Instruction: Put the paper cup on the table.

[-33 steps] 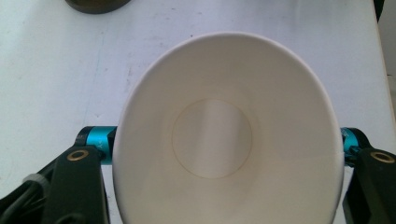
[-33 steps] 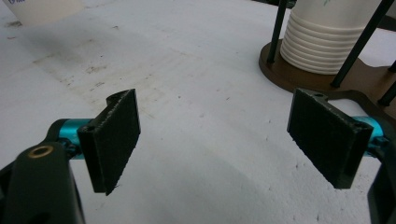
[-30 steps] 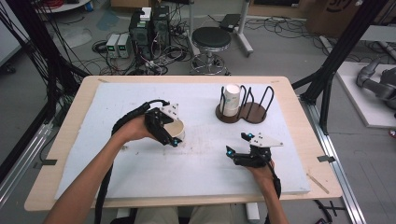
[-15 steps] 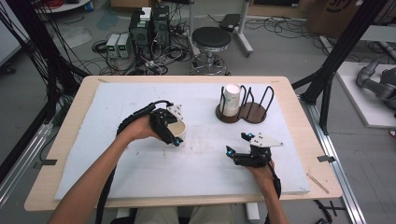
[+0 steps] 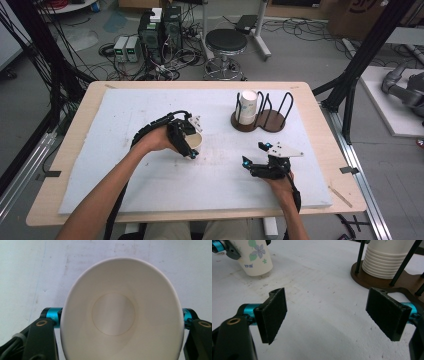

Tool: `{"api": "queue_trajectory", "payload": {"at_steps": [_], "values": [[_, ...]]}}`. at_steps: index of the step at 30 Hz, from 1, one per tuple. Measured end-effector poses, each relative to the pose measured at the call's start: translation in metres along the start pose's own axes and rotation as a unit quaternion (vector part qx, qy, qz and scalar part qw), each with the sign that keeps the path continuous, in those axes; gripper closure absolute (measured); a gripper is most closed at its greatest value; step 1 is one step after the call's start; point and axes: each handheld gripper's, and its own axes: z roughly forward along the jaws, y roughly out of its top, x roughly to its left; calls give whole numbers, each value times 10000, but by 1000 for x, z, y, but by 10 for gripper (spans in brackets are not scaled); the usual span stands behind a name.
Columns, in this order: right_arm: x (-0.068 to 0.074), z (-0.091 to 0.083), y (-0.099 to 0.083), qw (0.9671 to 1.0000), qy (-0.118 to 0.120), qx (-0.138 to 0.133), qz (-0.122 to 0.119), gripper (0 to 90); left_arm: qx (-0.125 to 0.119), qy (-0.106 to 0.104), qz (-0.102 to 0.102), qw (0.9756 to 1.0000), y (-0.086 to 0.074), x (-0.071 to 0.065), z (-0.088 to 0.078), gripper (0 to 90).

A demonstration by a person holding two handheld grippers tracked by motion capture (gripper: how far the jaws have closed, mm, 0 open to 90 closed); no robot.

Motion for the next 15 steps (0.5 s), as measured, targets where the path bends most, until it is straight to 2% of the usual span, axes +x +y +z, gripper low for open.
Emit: {"api": "queue_trajectory", "payload": {"at_steps": [6, 15], "values": [[0, 0, 0, 10000, 15, 11, 13, 176, 170, 11, 20, 9999, 3, -1, 8, 302], [0, -1, 0, 10000, 34, -14, 85, 176, -6, -24, -120, 9999, 0, 1, 11, 291]]}}
